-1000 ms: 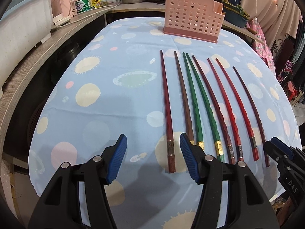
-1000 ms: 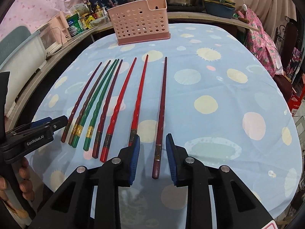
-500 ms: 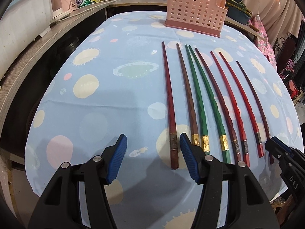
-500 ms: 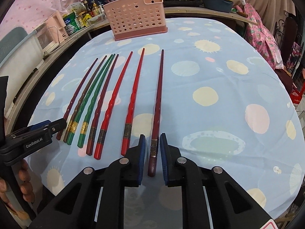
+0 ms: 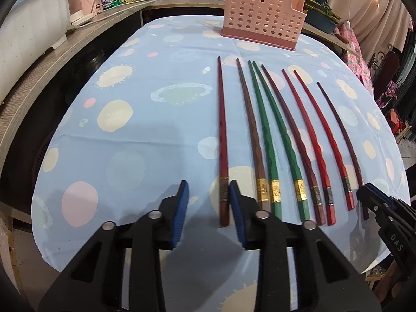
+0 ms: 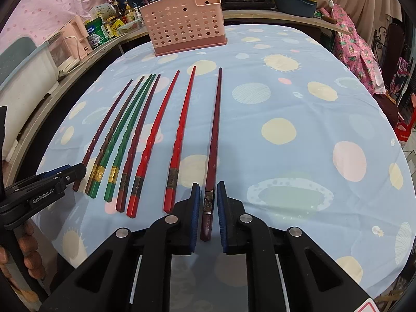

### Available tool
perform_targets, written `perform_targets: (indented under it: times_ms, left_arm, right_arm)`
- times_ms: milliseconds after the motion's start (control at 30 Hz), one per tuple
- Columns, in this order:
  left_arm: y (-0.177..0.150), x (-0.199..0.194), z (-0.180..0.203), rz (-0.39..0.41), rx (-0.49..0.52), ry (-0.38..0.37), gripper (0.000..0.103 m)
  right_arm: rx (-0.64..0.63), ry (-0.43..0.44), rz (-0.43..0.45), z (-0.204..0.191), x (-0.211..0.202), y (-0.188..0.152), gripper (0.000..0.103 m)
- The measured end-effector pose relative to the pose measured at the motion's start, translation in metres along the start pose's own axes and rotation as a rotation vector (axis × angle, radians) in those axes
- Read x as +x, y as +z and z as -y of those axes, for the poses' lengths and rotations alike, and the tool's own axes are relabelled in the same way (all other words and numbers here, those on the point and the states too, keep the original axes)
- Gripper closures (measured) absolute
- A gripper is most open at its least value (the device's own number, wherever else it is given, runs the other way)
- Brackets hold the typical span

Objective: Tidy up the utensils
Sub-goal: 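Grasp a dark red chopstick with right tool while left tool grasps another dark red chopstick, then lift both held chopsticks and carry them above the pink holder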

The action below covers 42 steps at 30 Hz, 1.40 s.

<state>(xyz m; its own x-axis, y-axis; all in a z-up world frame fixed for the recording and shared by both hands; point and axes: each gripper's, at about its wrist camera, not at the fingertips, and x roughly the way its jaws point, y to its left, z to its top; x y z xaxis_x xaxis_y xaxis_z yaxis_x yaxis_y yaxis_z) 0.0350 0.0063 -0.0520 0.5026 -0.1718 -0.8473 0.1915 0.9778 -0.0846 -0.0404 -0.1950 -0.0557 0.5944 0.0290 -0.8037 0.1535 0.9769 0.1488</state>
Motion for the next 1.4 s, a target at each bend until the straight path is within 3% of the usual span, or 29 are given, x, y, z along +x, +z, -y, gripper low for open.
perform_targets:
  times_ms: [100,167,500,800,1200,1400]
  left_arm:
    - [0.000,0.000,0.001,-0.014,-0.001,-0.032,0.093]
    - [0.000,0.000,0.001,-0.022,-0.006,-0.049,0.096]
    - [0.005,-0.010,-0.003,-0.024,-0.038,-0.083,0.096]
    - [0.032,-0.048,-0.010,0.075,-0.067,-0.099,0.096]
    - [0.092,-0.094,-0.014,0.243,-0.082,-0.103,0.096]
    - [0.131,-0.108,-0.013,0.310,-0.094,-0.112,0.096]
  right_arm:
    - [0.000,-0.003,0.000,0.000,0.000,0.000,0.092]
    - [0.003,-0.002,-0.001,0.001,0.000,0.000,0.094]
    - [0.021,0.004,0.007,0.006,-0.003,0.003,0.096]
    - [0.033,0.005,0.107,0.013,-0.032,0.029,0.096]
    - [0.057,0.023,0.320,0.025,-0.083,0.103,0.096]
    - [0.080,0.046,0.384,0.030,-0.094,0.134,0.096]
